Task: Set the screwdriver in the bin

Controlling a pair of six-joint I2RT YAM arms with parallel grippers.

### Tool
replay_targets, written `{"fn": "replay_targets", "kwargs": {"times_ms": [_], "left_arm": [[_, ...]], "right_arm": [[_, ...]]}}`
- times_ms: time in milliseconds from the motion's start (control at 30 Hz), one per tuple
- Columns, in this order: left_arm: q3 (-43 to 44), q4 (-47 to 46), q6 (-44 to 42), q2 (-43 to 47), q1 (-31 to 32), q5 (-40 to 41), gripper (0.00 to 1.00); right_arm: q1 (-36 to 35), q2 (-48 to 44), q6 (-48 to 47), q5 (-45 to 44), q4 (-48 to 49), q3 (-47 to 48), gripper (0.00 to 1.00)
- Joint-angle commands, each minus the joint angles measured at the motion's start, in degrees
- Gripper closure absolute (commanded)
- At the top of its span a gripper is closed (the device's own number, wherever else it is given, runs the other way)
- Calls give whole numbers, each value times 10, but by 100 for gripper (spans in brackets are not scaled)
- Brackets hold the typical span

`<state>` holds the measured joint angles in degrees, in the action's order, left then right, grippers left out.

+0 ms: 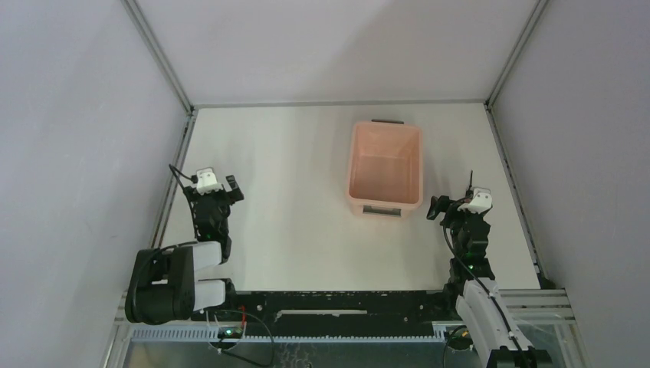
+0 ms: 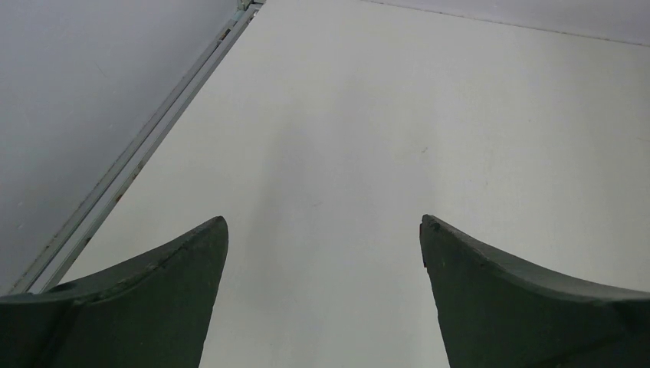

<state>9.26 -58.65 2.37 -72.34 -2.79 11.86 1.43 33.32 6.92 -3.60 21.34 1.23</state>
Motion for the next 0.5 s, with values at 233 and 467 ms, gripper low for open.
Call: {"fn": "replay_targets", "kwargs": {"times_ms": [233, 467], "left_arm": [[19, -16, -11, 3, 2, 5, 0], [18, -16, -11, 3, 1, 5, 0]], "right_arm": [[2, 9, -5, -43, -60, 109, 0], [43, 202, -7, -105, -276, 349, 0]]}}
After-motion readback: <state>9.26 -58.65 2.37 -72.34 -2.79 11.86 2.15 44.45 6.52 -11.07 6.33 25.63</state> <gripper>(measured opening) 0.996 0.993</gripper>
